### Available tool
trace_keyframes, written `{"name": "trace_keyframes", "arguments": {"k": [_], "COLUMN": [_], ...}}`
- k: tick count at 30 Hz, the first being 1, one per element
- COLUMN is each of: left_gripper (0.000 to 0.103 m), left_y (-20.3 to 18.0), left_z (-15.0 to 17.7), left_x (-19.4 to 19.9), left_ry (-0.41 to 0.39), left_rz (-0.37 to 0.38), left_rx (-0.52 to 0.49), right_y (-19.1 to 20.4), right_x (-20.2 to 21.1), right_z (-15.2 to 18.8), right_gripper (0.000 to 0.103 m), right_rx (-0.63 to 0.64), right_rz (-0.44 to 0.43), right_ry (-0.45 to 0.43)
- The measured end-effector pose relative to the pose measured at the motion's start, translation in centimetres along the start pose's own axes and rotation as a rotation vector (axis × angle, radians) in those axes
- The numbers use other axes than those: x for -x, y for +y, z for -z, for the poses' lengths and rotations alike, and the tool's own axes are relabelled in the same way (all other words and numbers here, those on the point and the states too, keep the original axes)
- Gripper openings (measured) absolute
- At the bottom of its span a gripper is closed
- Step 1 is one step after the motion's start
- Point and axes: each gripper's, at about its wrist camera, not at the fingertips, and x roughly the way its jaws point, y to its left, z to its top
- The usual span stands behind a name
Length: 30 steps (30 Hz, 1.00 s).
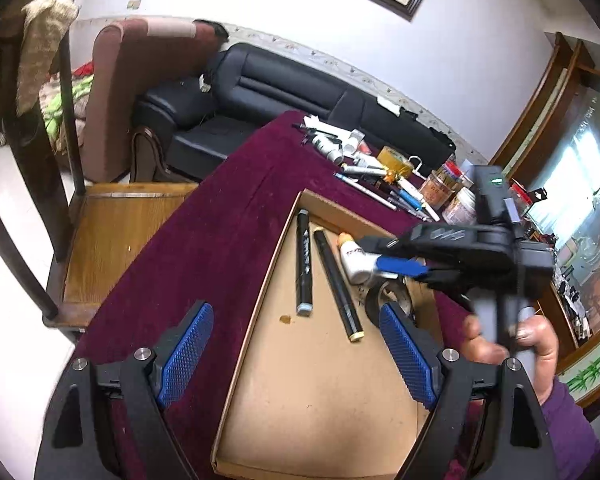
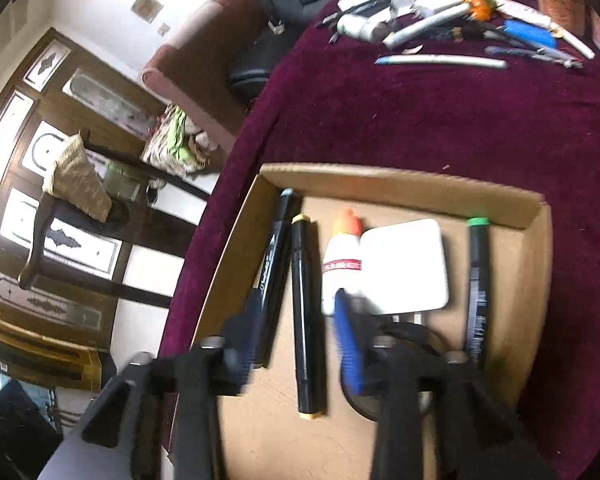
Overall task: Organize rigid objects
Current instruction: 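Grasp the pink-ended black marker with the left tool while the right tool moves toward the white bottle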
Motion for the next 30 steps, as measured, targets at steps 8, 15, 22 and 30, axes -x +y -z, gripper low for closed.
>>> {"name": "trace_keyframes", "arguments": {"k": [8, 15, 22, 30], "left_gripper": [0.088, 0.088, 0.088, 0.088], "left_y": [-0.5, -4.3, -10.7, -15.6], "left_z": [1.2, 2.2, 3.9, 5.7], "left_x": [1.3, 1.3, 0.0, -1.3], "left_ry": [-0.02, -0.008, 0.053, 0.105], "left_rz": [-0.006, 0.044, 0.114, 0.123], "left_rx": [0.025, -0.047, -0.178, -0.249], "right_y": [-2.2, -11.1, -23.1, -30.5], "right_x": [7.4, 15.8, 23.2, 25.5], "right_z": [2.1, 5.8, 9.2, 9.2], "right_gripper": [0.048, 0.054, 0.054, 0.054], "right_rx": [0.1, 0.028, -0.214, -0.336], "right_rz": [0.099, 0.266, 0.373, 0.441], "right_ry": [-0.151, -0.313, -0.439, -0.487]}}
